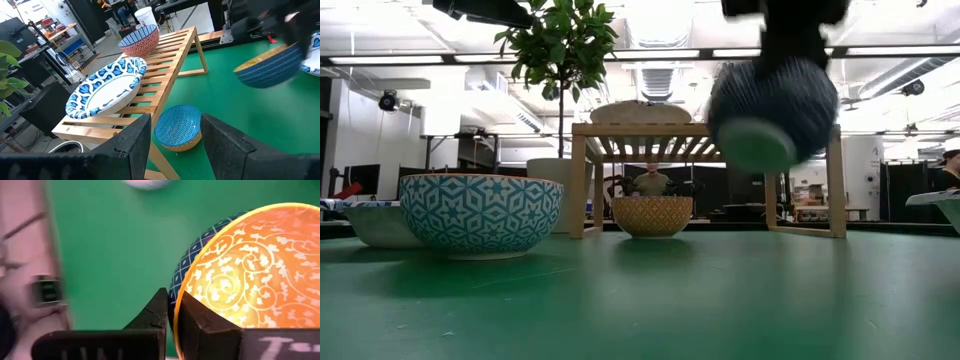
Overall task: Place and stack bowls onto a shelf
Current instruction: Stack the blue patterned bowl on top of the red patterned bowl on the shelf
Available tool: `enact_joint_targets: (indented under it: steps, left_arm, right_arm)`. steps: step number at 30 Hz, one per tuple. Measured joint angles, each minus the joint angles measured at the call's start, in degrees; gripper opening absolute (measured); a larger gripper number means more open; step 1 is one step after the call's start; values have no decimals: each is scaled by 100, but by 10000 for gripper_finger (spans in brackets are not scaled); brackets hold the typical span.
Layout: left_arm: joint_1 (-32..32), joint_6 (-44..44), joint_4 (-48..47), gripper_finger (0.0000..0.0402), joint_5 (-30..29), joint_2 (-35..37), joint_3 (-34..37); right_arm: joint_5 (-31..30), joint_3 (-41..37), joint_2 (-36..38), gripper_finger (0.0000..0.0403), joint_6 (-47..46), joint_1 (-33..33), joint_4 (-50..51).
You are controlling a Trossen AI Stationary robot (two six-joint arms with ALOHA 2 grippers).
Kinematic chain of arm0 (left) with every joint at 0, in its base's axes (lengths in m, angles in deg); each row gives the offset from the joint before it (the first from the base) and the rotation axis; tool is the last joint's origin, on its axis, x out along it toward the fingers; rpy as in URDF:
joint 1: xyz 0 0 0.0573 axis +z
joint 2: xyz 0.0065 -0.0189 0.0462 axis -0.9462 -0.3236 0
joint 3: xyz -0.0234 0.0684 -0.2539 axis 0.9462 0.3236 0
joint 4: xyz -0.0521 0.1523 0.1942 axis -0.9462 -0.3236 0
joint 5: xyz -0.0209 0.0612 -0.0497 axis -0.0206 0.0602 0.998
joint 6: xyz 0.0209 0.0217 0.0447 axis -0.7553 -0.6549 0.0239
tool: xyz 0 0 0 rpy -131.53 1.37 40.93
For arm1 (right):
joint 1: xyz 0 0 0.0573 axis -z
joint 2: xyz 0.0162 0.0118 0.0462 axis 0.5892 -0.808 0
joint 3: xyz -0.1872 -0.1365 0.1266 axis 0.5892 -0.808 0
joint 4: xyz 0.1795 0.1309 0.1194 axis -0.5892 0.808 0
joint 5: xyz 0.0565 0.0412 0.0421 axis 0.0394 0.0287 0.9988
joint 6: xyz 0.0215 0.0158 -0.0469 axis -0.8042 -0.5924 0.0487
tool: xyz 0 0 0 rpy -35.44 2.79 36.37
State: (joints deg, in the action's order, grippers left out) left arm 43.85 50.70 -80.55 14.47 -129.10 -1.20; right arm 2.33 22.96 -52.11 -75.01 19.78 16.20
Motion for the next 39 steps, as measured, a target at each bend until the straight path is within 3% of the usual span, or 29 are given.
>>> enact_joint_targets:
  steps: [16, 20, 27, 39]
  left_arm:
    - [0, 2, 2, 155, 0, 0, 0]
    - [0, 2, 0, 155, 0, 0, 0]
    - [-1, 0, -4, 155, 0, 0, 0]
    - [0, -22, -7, 155, 0, 0, 0]
  right_arm:
    - [-168, 1214, -2, 13, 2983, -216, -1268]
    - [-928, 1555, -2, 13, 3564, -222, -1215]
    - [-2434, 2690, -2, 13, 3510, -26, 573]
    - [-2306, 3980, -24, 13, 3455, 1272, 3113]
